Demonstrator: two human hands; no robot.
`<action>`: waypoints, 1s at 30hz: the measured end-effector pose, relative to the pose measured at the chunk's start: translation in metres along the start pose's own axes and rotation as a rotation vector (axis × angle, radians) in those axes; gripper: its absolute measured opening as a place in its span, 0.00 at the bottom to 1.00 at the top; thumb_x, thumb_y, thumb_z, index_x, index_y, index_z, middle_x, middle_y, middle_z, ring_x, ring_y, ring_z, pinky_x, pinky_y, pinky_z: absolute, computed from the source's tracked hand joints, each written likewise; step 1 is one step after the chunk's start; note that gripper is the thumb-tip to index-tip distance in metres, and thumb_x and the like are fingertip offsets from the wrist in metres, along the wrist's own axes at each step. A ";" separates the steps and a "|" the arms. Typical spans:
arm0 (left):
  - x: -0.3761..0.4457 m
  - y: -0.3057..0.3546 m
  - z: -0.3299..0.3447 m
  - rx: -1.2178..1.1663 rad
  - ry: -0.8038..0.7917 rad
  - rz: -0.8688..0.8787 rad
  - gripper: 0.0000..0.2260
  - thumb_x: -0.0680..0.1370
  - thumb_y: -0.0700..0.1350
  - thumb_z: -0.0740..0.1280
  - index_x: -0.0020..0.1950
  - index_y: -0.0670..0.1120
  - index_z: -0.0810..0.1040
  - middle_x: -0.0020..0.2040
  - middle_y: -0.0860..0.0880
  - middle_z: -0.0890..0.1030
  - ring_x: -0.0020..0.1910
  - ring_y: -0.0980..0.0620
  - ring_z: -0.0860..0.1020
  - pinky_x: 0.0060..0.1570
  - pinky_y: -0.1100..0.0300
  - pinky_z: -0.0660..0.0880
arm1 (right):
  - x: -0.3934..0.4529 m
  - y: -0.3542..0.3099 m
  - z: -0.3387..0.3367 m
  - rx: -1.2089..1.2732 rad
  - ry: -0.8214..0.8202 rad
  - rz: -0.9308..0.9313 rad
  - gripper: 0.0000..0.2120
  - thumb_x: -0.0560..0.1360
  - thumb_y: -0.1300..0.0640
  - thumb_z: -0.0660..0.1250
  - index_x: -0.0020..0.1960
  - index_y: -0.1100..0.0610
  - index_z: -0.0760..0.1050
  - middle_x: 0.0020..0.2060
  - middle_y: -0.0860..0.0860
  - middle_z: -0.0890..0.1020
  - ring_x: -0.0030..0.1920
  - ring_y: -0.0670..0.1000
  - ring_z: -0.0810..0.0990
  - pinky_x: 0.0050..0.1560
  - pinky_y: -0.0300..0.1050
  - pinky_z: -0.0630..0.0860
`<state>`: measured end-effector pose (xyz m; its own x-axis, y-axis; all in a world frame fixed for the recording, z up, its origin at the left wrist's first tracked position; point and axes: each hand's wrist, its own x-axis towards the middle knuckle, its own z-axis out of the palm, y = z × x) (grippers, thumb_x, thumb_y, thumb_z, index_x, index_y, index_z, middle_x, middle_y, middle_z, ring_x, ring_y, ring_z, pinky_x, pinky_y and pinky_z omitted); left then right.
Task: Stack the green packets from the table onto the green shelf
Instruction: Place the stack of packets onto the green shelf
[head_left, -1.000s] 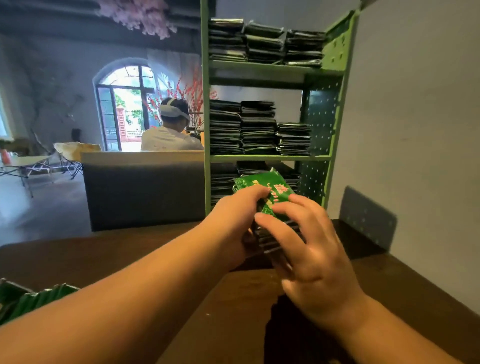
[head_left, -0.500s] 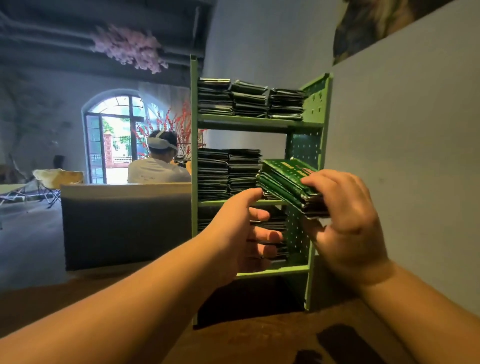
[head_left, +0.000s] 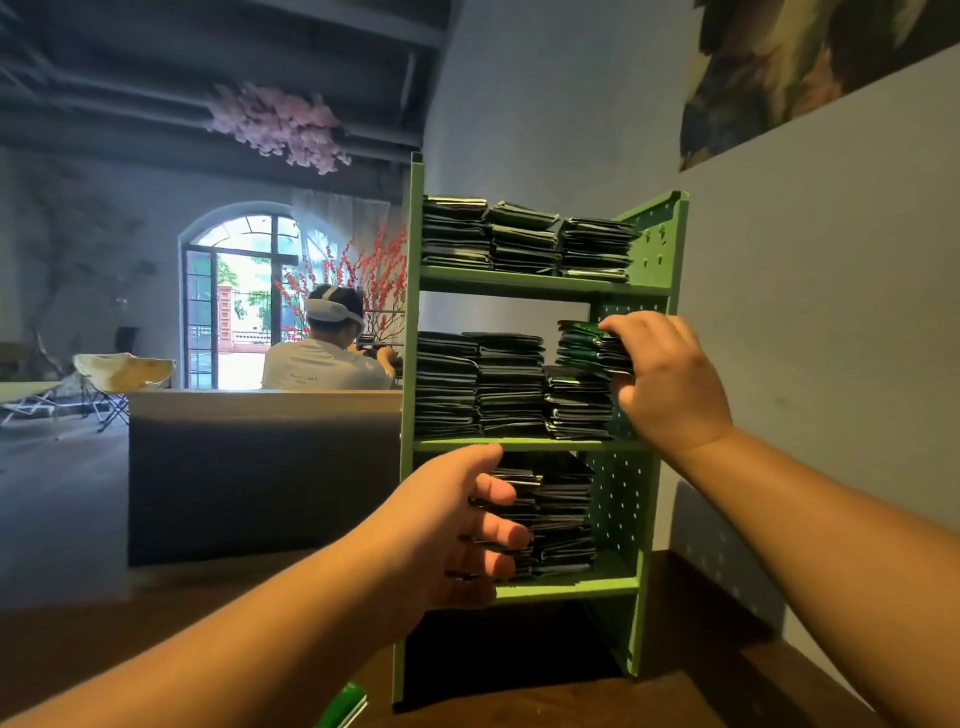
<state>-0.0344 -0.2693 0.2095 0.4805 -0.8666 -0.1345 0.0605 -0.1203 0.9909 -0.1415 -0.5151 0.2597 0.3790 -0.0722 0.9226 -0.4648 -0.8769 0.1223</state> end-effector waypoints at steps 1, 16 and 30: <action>0.000 -0.002 -0.002 0.000 0.002 -0.002 0.20 0.80 0.63 0.59 0.54 0.47 0.77 0.41 0.46 0.82 0.37 0.49 0.78 0.40 0.55 0.73 | 0.003 0.001 0.004 -0.007 -0.021 0.001 0.29 0.67 0.72 0.72 0.66 0.57 0.76 0.57 0.56 0.80 0.59 0.61 0.76 0.51 0.57 0.82; -0.002 -0.021 -0.020 0.013 0.039 -0.086 0.21 0.82 0.62 0.58 0.56 0.46 0.79 0.40 0.46 0.82 0.35 0.49 0.79 0.39 0.57 0.73 | 0.042 -0.015 0.033 0.142 -0.292 0.260 0.30 0.73 0.71 0.68 0.71 0.51 0.72 0.63 0.51 0.77 0.66 0.55 0.72 0.62 0.51 0.74; -0.010 -0.020 -0.023 0.031 0.018 -0.084 0.26 0.81 0.66 0.54 0.55 0.47 0.79 0.41 0.46 0.83 0.38 0.49 0.79 0.41 0.56 0.73 | 0.064 -0.004 0.005 0.215 -0.578 0.257 0.30 0.69 0.53 0.80 0.69 0.48 0.75 0.69 0.52 0.76 0.68 0.56 0.74 0.67 0.51 0.71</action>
<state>-0.0197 -0.2471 0.1912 0.4903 -0.8442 -0.2166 0.0739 -0.2073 0.9755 -0.1110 -0.5186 0.3168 0.6732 -0.4824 0.5604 -0.4506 -0.8685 -0.2064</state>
